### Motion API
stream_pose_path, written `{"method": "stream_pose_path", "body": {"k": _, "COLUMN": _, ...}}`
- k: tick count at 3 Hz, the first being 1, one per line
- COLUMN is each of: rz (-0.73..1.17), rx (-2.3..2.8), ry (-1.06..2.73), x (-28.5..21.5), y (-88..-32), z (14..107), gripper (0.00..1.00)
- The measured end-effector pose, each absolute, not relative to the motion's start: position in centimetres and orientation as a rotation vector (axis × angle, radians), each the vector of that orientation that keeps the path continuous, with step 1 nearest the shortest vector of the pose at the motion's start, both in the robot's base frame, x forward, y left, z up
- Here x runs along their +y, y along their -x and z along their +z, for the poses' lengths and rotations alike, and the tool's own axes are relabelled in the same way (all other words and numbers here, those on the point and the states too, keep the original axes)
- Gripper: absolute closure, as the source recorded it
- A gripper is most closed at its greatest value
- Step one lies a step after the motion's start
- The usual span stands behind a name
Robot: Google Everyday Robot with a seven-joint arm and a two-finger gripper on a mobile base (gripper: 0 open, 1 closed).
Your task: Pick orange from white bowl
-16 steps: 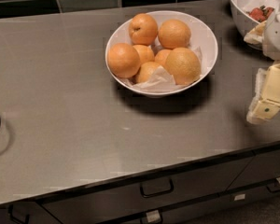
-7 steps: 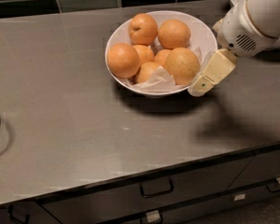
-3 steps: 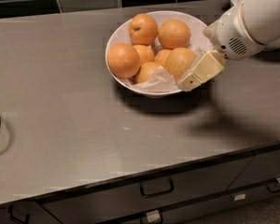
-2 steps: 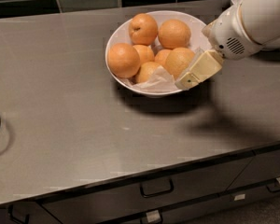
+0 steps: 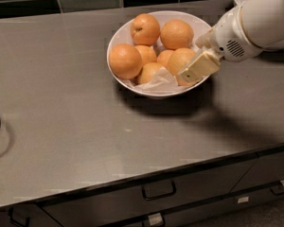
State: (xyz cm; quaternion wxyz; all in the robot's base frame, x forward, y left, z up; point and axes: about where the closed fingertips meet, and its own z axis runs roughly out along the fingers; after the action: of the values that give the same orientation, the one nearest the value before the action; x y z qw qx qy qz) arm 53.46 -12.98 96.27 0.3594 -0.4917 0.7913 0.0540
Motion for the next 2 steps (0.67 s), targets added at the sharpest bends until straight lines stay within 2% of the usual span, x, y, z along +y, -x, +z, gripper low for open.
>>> {"method": "stream_pose_path", "body": {"k": 1, "rz": 0.127, "rx": 2.041, "ry": 1.247, "x": -12.94, "y": -53.80, "z": 95.94, "gripper": 0.41}}
{"method": "stream_pose_path", "body": {"k": 2, "rz": 0.107, "rx": 2.041, "ry": 1.238, "x": -12.81, "y": -54.17, "z": 95.60, "gripper": 0.41}}
